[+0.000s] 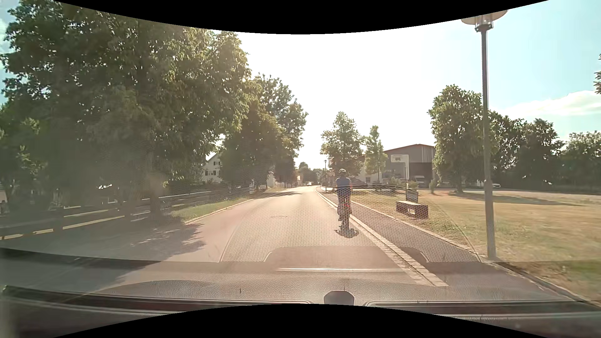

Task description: Follow the waypoints while adhering to traffic rules and regulations

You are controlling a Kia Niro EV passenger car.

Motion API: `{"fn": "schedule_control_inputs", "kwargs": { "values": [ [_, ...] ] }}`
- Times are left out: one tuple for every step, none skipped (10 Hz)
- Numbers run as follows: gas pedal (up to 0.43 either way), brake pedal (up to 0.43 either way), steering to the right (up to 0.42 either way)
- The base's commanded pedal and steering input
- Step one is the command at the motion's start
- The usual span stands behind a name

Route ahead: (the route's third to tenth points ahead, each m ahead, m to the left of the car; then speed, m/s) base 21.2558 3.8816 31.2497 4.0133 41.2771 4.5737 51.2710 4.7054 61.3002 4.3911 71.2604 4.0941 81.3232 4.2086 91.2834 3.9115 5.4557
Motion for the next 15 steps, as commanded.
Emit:
{"fn": "schedule_control_inputs", "kwargs": {
  "values": [
    [0.0, 0.134, -0.014],
    [0.0, 0.104, -0.017],
    [0.0, 0.03, -0.019],
    [0.0, 0.006, -0.019],
    [0.0, 0.006, -0.019],
    [0.0, 0.006, -0.019],
    [0.0, 0.006, -0.019],
    [0.0, 0.006, -0.018],
    [0.0, 0.006, -0.018],
    [0.0, 0.006, -0.016],
    [0.0, 0.006, -0.015],
    [0.0, 0.006, -0.012],
    [0.0, 0.006, -0.008],
    [0.02, 0.006, -0.008],
    [0.047, 0.006, -0.008]
  ]
}}
